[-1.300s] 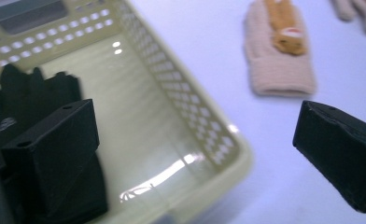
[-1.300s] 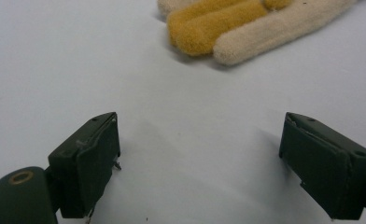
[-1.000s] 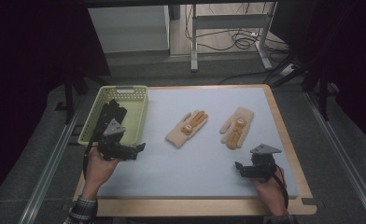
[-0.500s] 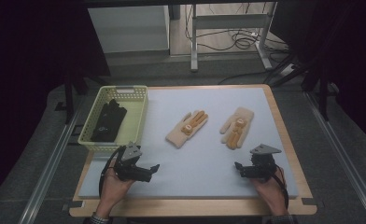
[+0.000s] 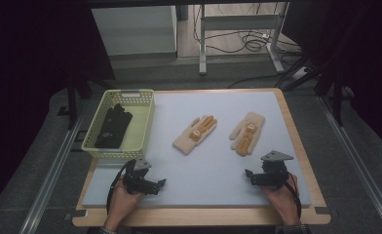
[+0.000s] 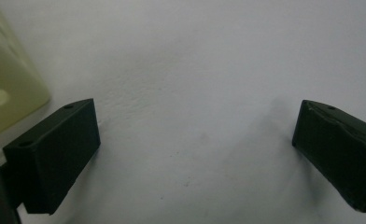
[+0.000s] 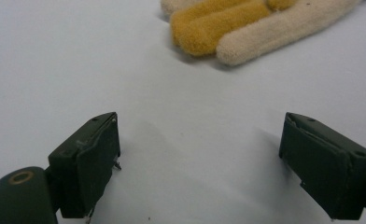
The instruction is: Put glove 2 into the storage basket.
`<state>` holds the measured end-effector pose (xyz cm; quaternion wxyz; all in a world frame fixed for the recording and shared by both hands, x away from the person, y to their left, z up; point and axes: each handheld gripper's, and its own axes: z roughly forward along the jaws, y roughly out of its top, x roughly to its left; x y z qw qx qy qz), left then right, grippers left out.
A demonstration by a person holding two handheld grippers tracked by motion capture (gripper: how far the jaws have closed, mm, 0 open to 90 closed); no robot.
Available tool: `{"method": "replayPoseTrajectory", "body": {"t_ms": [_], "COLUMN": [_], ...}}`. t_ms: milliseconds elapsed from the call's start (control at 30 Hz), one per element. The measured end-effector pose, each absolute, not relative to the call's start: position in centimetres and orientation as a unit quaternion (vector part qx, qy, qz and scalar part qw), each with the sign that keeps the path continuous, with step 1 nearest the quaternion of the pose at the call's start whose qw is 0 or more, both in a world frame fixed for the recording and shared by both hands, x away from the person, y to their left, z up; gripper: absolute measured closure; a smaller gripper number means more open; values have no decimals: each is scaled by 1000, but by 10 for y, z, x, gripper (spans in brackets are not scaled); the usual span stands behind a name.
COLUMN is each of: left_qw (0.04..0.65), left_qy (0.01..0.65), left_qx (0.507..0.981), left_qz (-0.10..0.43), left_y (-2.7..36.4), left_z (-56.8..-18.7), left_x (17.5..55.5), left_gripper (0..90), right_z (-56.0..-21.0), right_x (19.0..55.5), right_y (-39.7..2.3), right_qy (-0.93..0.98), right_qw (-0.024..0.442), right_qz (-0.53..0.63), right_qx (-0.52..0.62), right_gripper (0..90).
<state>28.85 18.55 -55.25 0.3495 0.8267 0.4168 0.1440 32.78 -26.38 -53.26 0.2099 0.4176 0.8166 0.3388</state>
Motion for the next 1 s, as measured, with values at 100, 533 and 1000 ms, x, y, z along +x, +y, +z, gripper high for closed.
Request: {"method": "replayPoseTrajectory", "body": {"t_ms": [100, 533, 1000], "left_qw": [347, 348, 348], "left_qy": [417, 415, 415], "left_qx": [827, 827, 827], "left_qz": [146, 148, 149], "left_y": [184, 185, 185], "left_z": [-553, -553, -553], "left_x": [288, 288, 288], "left_gripper": [10, 11, 11], "right_z": [-533, -532, -512], "right_x": [328, 328, 332], "right_y": [-264, -264, -255], "right_qy": [816, 817, 815], "right_qw": [210, 208, 194], "right_qz": [339, 341, 368], "right_qx": [418, 417, 403], "right_gripper": [120, 130, 433]}}
